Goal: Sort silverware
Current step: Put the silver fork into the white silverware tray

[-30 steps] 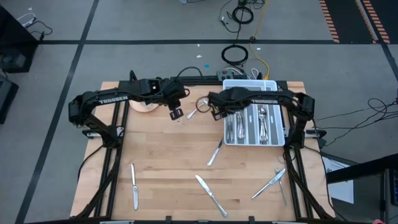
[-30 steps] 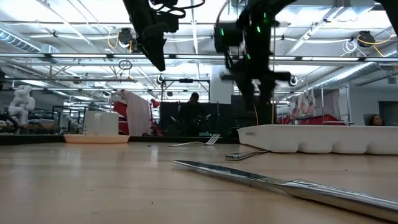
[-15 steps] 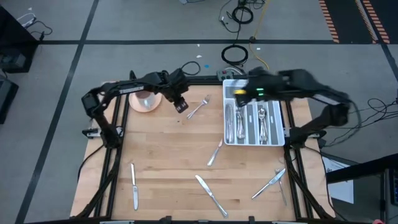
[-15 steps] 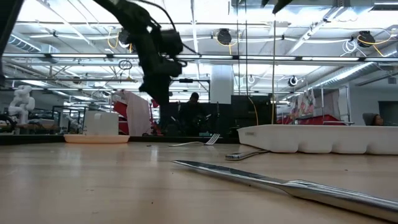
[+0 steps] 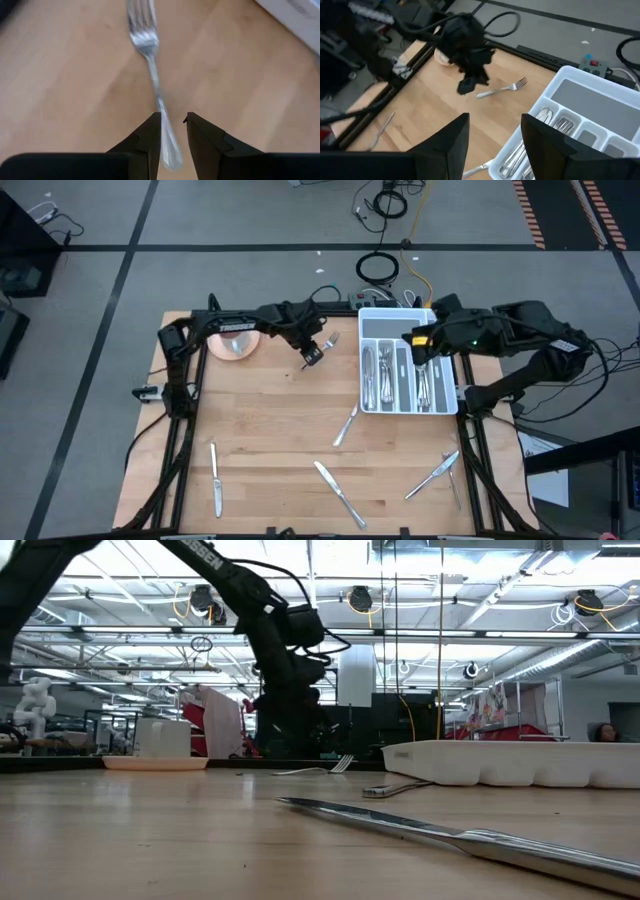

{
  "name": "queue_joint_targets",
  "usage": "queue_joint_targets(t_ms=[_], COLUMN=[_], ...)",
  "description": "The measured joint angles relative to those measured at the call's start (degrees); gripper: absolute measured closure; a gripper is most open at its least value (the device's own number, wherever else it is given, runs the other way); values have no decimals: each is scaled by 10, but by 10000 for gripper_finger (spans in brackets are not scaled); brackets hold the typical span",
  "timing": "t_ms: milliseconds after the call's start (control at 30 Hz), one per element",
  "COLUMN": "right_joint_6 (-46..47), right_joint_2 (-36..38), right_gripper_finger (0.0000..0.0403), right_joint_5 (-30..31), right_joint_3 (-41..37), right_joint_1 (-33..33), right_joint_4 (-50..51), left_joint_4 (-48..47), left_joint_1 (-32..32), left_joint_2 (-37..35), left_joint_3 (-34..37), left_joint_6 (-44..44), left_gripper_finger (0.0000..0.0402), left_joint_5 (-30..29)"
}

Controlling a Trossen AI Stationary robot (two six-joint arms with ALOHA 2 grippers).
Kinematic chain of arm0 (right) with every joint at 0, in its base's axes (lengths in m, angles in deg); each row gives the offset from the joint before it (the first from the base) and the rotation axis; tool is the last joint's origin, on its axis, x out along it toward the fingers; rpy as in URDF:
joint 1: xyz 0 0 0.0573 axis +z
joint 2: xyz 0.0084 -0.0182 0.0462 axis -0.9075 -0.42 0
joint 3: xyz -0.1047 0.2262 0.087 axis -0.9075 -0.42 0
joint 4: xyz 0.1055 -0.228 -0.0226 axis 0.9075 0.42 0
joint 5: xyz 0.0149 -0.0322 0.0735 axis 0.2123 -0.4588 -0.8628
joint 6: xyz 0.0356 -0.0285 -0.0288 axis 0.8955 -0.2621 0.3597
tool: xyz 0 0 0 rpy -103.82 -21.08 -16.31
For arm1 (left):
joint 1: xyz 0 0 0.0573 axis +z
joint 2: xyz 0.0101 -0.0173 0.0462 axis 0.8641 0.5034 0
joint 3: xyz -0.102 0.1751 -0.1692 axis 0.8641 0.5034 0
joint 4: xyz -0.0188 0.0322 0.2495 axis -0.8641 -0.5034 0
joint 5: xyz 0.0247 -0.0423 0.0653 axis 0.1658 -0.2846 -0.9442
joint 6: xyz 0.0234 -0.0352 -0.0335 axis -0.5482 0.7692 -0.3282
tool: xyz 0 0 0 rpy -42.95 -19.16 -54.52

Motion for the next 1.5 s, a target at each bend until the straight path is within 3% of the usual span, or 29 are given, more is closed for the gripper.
queue_joint_targets(t_ms=[67,400,667,867,1000,1133,1333,1500], right_joint_6=[-13,-41,-53,-67,-68,-68,-72,-82], right_joint_2=[-5,-12,-12,-12,-12,-12,-12,-12], right_gripper_finger=[231,231,231,232,232,232,232,232], right_joint_5=[0,0,0,1,3,3,4,4], right_joint_3=[0,0,0,0,0,0,0,0], right_joint_1=[10,46,53,52,52,52,52,52], right_joint_4=[0,6,6,6,6,5,5,5], left_joint_4=[-3,-3,-2,-4,-3,-12,-18,-28], left_joint_1=[-2,0,2,-7,-20,-26,-29,-36], left_joint_2=[17,76,95,119,121,121,121,118], left_joint_3=[-16,-58,-58,-58,-58,-58,-58,-59], left_joint_6=[-2,43,45,45,41,60,58,60], left_gripper_finger=[292,222,217,217,219,252,380,397], left_joint_5=[-23,-29,-58,-41,-74,-105,-98,-93])
